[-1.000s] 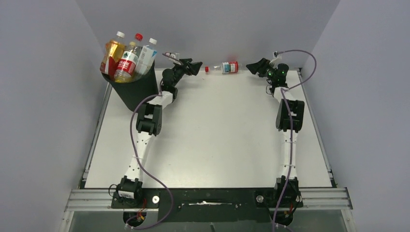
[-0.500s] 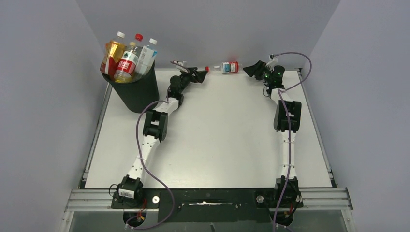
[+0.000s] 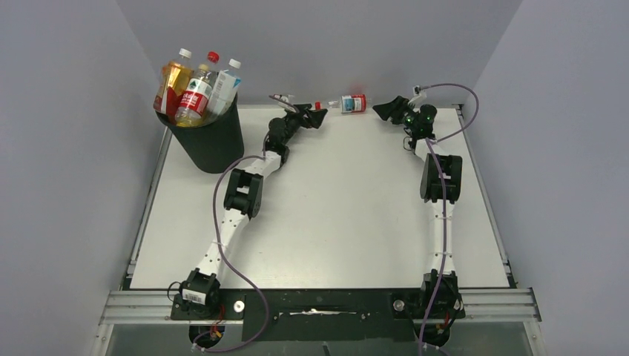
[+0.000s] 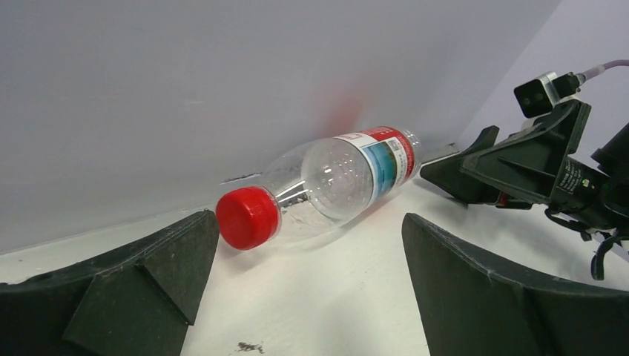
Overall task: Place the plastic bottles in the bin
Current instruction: Move the plastic bottle to the center of the board.
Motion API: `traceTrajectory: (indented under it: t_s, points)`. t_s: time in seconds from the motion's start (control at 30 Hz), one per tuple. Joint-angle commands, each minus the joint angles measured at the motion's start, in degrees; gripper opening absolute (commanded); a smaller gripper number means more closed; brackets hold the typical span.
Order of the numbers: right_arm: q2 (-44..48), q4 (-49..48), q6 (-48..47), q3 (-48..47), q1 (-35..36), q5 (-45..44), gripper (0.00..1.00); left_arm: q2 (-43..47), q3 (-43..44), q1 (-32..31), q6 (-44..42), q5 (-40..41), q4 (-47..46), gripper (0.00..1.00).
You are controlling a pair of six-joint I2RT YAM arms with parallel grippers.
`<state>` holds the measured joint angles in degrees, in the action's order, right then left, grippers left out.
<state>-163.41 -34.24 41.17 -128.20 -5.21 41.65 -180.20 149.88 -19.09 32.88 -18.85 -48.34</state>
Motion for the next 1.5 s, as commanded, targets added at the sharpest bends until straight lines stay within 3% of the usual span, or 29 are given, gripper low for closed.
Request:
traceTrajectory:
  t_s: [0.0, 0.23, 0.37, 0.6, 0.67, 0.77, 0.9, 1.03, 1.1, 1.27, 1.47]
  points:
    - [4.1, -4.2, 1.0, 3.6, -0.6, 1.4, 0.80, -0.5, 3.1, -1.7, 0.8, -1.0, -4.0, 0.98]
    - [8.5, -11.7, 4.5, 13.7, -2.9, 1.9, 0.78, -0.6, 2.6, -6.0, 2.0, -4.4, -3.9, 0.98]
    - [10.1, -10.7, 4.0, 15.4, -3.9, 2.4, 0.76, 1.0, 1.2, -8.8, 2.1, -7.7, -3.7, 0.97]
    - [17.2, -6.4, 0.2, 22.7, -5.8, 0.3, 0.75, 13.5, -21.0, -7.9, 13.7, -18.7, -22.1, 0.86]
    - [17.8, -5.9, 0.1, 23.3, -5.9, 0.4, 0.76, 18.7, -29.3, -7.0, 13.1, -19.7, -23.3, 0.86]
    - [18.4, -3.9, -0.3, 23.1, -5.9, 0.1, 0.78, 22.9, -33.5, -5.1, 14.1, -21.6, -24.5, 0.86]
    - [19.1, 0.7, -1.1, 21.6, -5.4, -0.2, 0.82, 22.3, -28.5, -3.4, 12.0, -21.5, -17.6, 0.88]
    - [19.1, 9.6, -4.5, 17.3, -3.9, -1.9, 0.84, 10.6, -2.4, -4.2, 7.1, -21.6, 2.5, 0.90]
    - [18.7, 14.8, -6.2, 14.4, -3.0, -3.4, 0.86, 7.3, 4.9, -5.2, 4.1, -19.7, 10.0, 0.93]
    - [17.5, 24.8, -7.8, 8.5, -2.2, -7.0, 0.90, 14.1, -9.8, -5.8, 0.4, -15.8, 5.9, 0.96]
    - [13.2, 28.5, -7.0, 0.9, -1.2, -6.6, 0.90, 7.3, 0.4, -6.6, 1.2, -15.5, 9.2, 0.97]
